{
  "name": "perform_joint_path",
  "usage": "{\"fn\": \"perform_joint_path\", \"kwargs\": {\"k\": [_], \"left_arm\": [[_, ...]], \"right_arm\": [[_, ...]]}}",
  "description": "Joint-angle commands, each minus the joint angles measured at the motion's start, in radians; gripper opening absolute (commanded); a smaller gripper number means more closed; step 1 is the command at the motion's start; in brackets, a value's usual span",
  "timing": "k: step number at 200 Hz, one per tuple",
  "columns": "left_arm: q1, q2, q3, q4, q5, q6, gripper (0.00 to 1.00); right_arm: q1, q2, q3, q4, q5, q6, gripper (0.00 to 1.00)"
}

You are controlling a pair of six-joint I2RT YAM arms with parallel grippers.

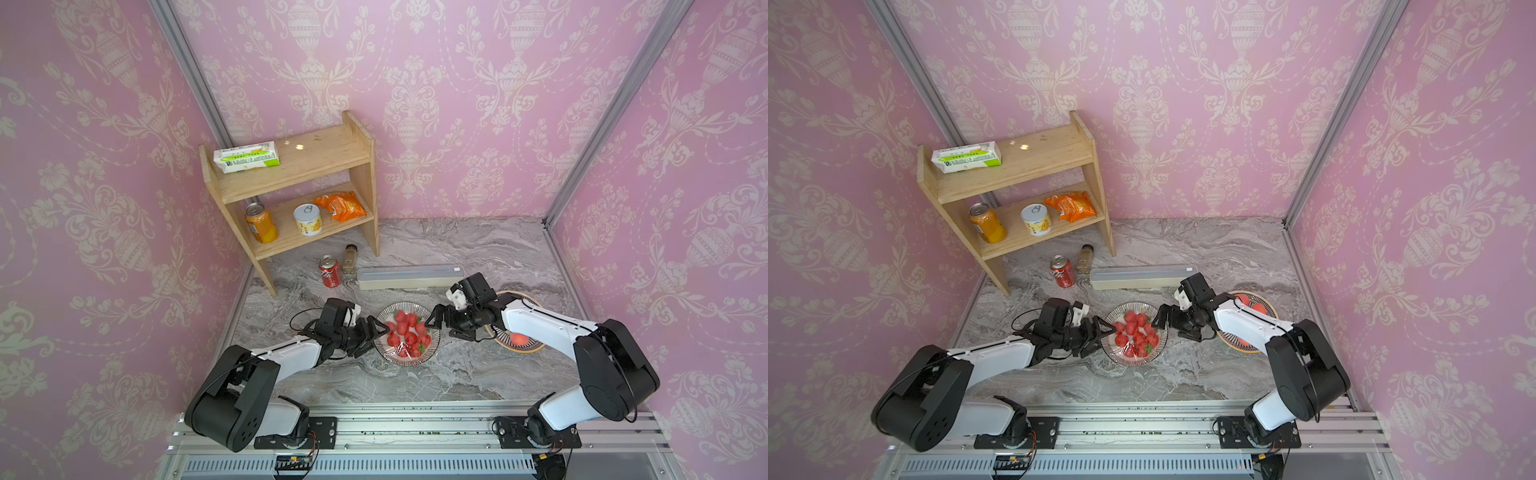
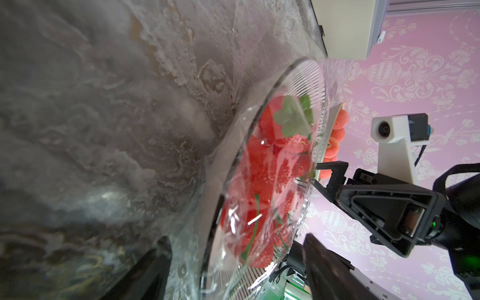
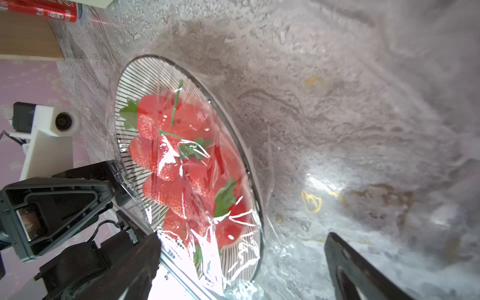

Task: Wrap the plate with plastic wrap
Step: Adjust the plate at the center of the board.

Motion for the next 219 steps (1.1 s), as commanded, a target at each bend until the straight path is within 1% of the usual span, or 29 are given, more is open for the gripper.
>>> {"fn": "perform_joint_path", "kwargs": {"k": [1, 52, 94, 105, 115, 139, 161, 170, 185, 203, 219], "left_arm": [[-0.013, 0.024, 0.024, 0.053, -0.016, -0.021, 0.79], [-0.014, 0.052, 0.013, 0.099, -0.051, -0.036, 0.78], [-0.014, 0.066, 0.007, 0.123, -0.055, -0.042, 0.77], [-0.014, 0.067, 0.004, 0.129, -0.055, -0.044, 0.77], [-0.013, 0.063, 0.002, 0.124, -0.058, -0.044, 0.78], [-0.002, 0.032, 0.013, 0.044, -0.086, 0.005, 0.79], [0.041, -0.016, 0.034, -0.080, -0.099, 0.080, 0.82], [0.067, -0.045, 0.042, -0.124, -0.096, 0.108, 0.83], [0.113, -0.103, 0.069, -0.222, -0.099, 0.172, 0.84], [0.151, -0.174, 0.131, -0.372, -0.146, 0.277, 0.84], [0.177, -0.225, 0.192, -0.464, -0.188, 0.358, 0.84]], "right_arm": [[0.040, -0.003, -0.020, 0.063, -0.043, 0.130, 1.00], [0.101, 0.080, 0.006, 0.160, -0.051, 0.232, 1.00], [0.139, 0.130, -0.012, 0.321, -0.053, 0.343, 1.00], [0.144, 0.134, -0.025, 0.358, -0.040, 0.374, 1.00], [0.144, 0.129, -0.028, 0.354, -0.020, 0.378, 1.00], [0.129, 0.068, -0.013, 0.199, 0.074, 0.316, 1.00], [0.081, -0.003, -0.031, 0.072, 0.095, 0.248, 1.00], [0.054, -0.033, -0.037, 0.038, 0.071, 0.201, 1.00], [0.007, -0.052, -0.018, -0.003, -0.018, 0.097, 1.00], [-0.010, -0.025, 0.030, -0.021, -0.089, -0.008, 1.00], [-0.007, 0.023, 0.060, 0.016, -0.136, -0.034, 1.00]]}}
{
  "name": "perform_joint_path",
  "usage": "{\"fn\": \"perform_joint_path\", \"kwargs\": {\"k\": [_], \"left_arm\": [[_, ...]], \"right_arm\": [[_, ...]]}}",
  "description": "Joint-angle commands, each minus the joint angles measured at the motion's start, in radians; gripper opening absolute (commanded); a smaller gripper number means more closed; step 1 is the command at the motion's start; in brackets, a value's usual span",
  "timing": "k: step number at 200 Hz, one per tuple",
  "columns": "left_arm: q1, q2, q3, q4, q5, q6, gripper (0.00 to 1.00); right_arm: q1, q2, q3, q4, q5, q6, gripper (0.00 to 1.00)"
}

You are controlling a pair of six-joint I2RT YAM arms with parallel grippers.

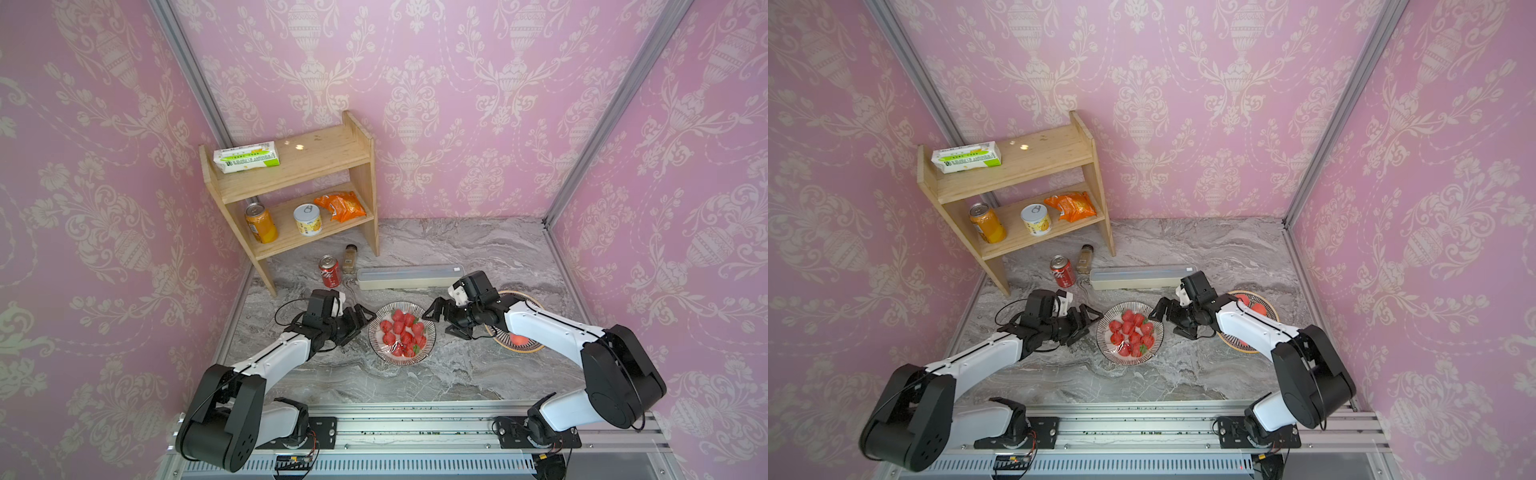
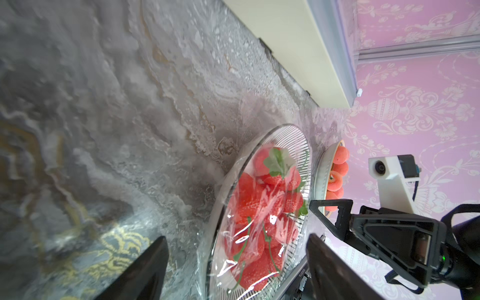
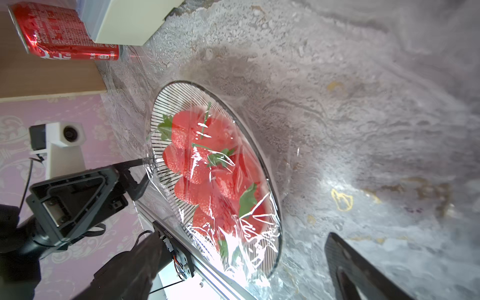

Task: Wrap the plate with plastic wrap
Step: Adjust the plate at the center of the board, then move the plate to the center of the board.

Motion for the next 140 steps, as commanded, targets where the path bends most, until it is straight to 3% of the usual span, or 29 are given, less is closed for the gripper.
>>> {"fn": "perform_joint_path", "kwargs": {"k": [1, 63, 104, 140], "left_arm": [[0.033, -0.080, 0.097, -0.219, -0.084, 0.187, 0.84], [0.044, -0.100, 0.328, -0.378, -0.217, 0.362, 0.84], [0.045, -0.082, 0.350, -0.383, -0.238, 0.379, 0.84], [0.046, -0.095, 0.362, -0.415, -0.282, 0.414, 0.83]], "right_arm": [[0.008, 0.056, 0.052, -0.028, -0.105, -0.138, 1.00], [0.098, 0.244, 0.172, 0.039, -0.096, -0.124, 0.99], [0.192, 0.300, 0.210, 0.126, -0.087, -0.048, 0.99], [0.288, 0.408, 0.347, 0.146, -0.071, -0.034, 0.98]]}}
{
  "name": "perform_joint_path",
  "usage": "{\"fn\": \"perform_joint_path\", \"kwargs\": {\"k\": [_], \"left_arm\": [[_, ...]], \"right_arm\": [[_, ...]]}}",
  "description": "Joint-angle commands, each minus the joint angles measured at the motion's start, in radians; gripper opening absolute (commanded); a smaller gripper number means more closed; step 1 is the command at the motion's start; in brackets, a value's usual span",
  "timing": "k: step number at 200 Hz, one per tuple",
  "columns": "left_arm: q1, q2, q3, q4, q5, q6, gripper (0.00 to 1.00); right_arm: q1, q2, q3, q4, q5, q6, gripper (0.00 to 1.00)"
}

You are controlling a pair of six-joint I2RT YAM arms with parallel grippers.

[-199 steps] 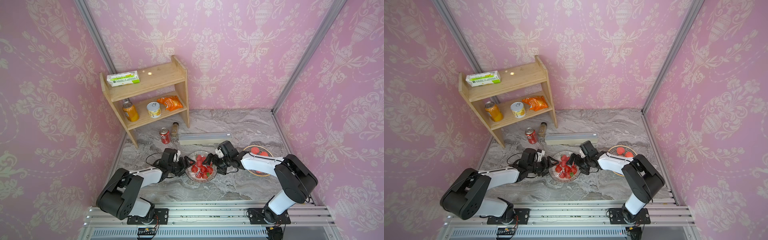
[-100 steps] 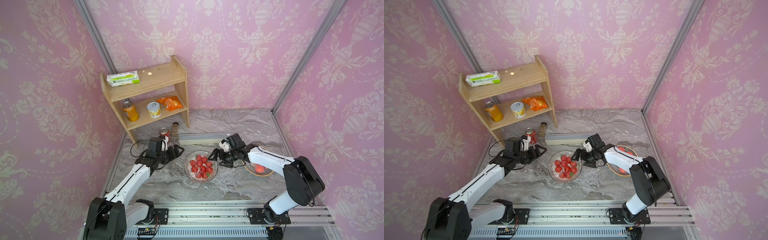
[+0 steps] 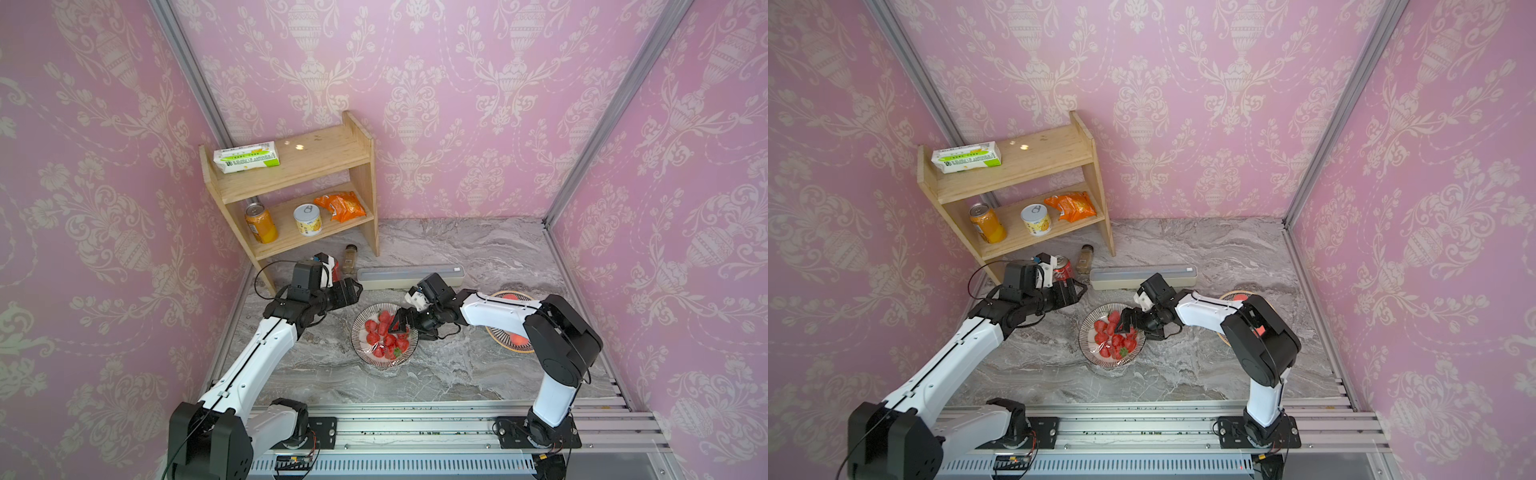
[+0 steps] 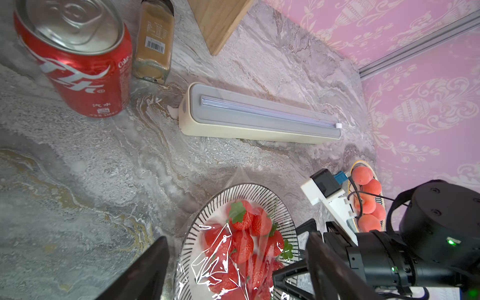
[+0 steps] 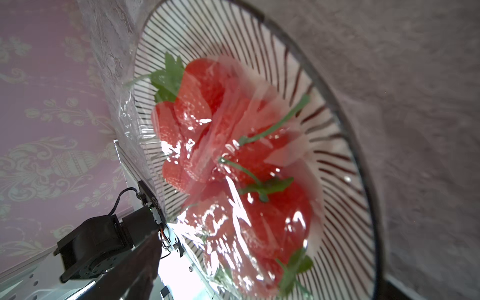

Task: Wrap the plate with plastic wrap
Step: Move the plate to the center of the board.

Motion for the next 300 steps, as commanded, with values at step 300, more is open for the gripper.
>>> {"fn": "perform_joint_path", "kwargs": {"k": [300], "left_arm": [[-0.543, 0.663, 0.360, 0.400, 0.112, -0.219, 0.71]], "right_arm": [[-0.811, -0.820, -0.086, -0.639, 0.422, -0.334, 0.95]]}}
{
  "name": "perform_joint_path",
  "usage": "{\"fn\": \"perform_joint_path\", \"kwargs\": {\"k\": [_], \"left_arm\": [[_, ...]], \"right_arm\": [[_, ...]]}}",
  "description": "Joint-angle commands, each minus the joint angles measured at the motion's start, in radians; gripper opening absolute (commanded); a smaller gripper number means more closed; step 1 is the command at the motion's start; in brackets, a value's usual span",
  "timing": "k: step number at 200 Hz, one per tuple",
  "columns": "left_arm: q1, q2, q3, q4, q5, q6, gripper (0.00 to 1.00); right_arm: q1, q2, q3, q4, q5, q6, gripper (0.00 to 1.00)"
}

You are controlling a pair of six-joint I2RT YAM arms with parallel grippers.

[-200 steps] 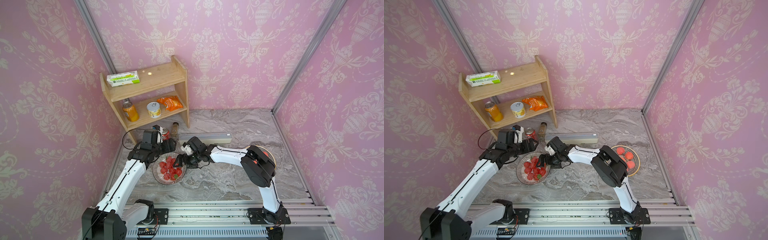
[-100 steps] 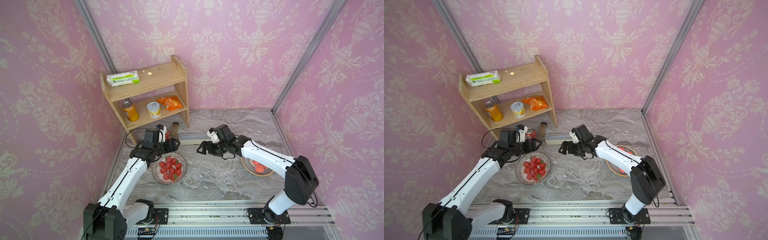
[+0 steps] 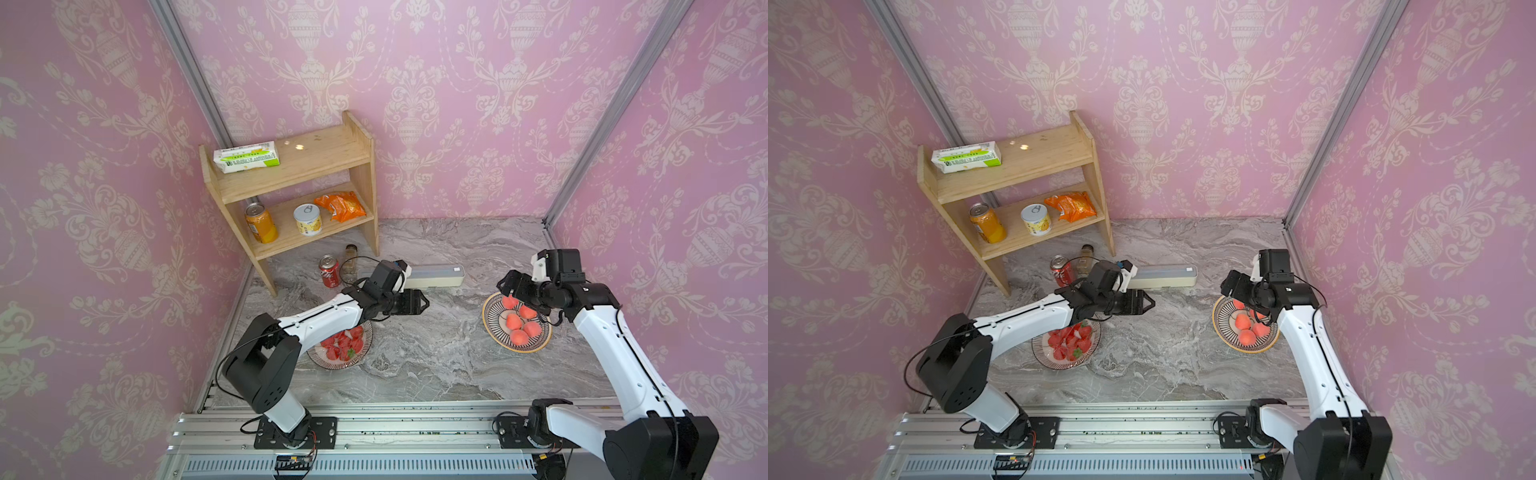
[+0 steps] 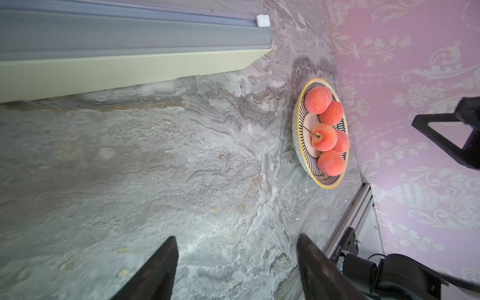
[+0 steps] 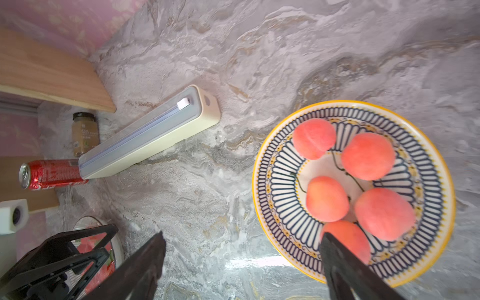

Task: Wrap the plate with plastic wrap
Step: Move the plate to the center of the board.

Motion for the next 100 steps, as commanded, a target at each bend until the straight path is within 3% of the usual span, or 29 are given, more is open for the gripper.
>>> {"fn": "perform_joint_path", "kwargs": {"k": [1, 49, 100], "left_arm": [[-0.058, 0.126, 0.125, 0.102, 0.054, -0.071, 0.71], [-0.134, 0.436, 0.425, 0.081, 0.125, -0.118, 0.68], [-0.197, 0.628, 0.636, -0.021, 0.120, -0.109, 0.66]], "right_arm": [[-0.050, -0.085, -0.032, -0.065, 0.027, -0.024, 0.95], [-0.062, -0.178, -0.032, -0.109, 0.070, -0.029, 0.96], [-0.069, -0.206, -0.015, -0.130, 0.070, -0.035, 0.97]]}}
